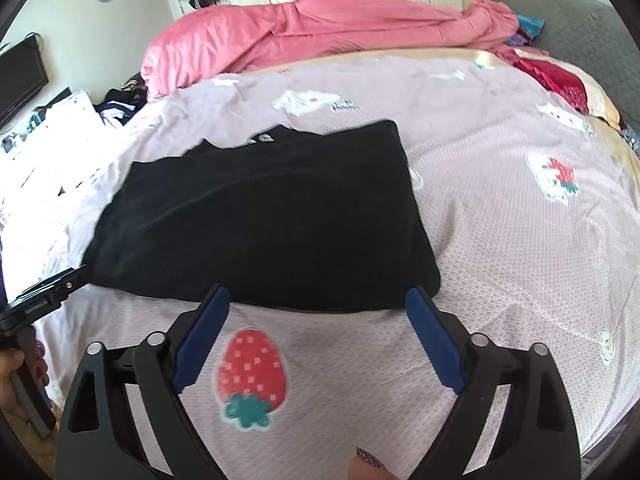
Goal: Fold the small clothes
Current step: 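Open both grippers and withdraw from the folded shirt, then move both open grippers to the long side edge of the black shirt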
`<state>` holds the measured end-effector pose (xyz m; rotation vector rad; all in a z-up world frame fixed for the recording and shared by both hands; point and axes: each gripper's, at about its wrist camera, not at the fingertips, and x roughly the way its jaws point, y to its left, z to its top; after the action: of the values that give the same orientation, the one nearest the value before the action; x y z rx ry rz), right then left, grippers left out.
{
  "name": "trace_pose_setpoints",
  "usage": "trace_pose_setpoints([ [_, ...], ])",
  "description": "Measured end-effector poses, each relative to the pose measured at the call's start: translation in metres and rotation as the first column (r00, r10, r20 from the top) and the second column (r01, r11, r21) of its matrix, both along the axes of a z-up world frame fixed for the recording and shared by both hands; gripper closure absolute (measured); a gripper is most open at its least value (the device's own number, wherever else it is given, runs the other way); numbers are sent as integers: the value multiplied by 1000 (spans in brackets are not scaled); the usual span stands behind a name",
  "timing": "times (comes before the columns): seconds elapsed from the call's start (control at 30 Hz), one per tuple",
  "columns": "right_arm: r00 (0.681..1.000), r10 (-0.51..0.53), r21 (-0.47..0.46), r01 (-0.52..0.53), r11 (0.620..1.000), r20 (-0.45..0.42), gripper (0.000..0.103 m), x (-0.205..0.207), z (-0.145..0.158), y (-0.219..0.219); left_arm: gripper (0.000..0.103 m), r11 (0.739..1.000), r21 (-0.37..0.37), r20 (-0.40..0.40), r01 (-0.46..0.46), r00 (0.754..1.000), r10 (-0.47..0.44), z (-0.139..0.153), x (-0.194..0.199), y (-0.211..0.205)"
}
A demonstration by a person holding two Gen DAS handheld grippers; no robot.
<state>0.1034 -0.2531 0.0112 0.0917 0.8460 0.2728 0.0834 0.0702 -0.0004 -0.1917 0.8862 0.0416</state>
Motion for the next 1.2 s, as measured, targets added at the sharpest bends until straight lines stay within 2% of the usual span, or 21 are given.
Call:
trace_pose_setpoints([
  [0.3,996,60,-4,-60,998,66,7,-13,25,28,12,999,18,23,-47,999,47,15,-20,21],
  [0.77,974,197,-62,-191,980,112,5,-22,42,93,10,990,29,54,-137,989,136,30,-37,56],
  [1.2,931,350,-153,-333,931,103,5,-22,29,165,10,973,26,52,-230,972,229,33,-39,96],
])
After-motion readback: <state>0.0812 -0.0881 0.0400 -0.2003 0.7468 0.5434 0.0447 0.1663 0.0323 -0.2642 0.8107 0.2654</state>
